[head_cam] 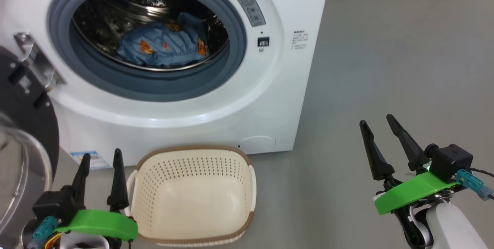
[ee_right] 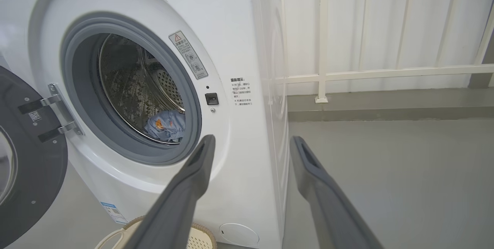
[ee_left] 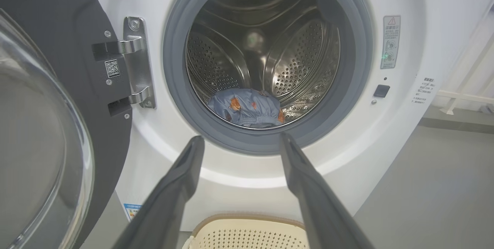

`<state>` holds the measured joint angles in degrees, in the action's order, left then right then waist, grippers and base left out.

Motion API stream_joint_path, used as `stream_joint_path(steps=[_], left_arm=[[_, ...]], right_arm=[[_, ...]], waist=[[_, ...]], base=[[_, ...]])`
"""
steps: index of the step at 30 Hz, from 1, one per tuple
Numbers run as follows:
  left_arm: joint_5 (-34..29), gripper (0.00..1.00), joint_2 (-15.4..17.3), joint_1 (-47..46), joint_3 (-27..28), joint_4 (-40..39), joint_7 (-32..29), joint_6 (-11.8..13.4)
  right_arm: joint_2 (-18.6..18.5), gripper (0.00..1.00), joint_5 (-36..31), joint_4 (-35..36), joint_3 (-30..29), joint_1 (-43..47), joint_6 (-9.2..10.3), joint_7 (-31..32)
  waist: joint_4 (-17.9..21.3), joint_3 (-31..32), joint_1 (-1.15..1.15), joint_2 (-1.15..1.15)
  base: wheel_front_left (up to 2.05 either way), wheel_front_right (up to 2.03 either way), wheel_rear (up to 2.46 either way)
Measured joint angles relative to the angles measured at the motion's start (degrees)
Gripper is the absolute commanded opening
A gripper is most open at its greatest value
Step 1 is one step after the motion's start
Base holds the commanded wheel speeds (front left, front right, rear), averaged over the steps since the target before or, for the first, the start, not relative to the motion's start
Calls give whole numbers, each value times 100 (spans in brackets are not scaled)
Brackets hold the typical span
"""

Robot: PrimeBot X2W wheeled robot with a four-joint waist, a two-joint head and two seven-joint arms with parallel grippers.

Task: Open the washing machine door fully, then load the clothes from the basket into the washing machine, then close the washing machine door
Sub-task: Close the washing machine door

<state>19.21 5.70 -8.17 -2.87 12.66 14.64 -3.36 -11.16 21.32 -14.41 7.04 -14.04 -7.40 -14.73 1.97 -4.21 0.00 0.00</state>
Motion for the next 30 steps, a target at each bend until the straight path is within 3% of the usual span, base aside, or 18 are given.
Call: stream_joint_path(steps=[9,30], left_arm=[[-41,100,-19,0,46,-2,0,-1],[-135,100,-76,0,93,9,0,-53]], right_arm=[[5,100,0,0,-7,0,0,0],[10,100,0,-1,-4,0,0,0]], waist=[[-21,-1,0,0],[-51,49,0,0]], base=[[-82,82,0],[-1,1,0]])
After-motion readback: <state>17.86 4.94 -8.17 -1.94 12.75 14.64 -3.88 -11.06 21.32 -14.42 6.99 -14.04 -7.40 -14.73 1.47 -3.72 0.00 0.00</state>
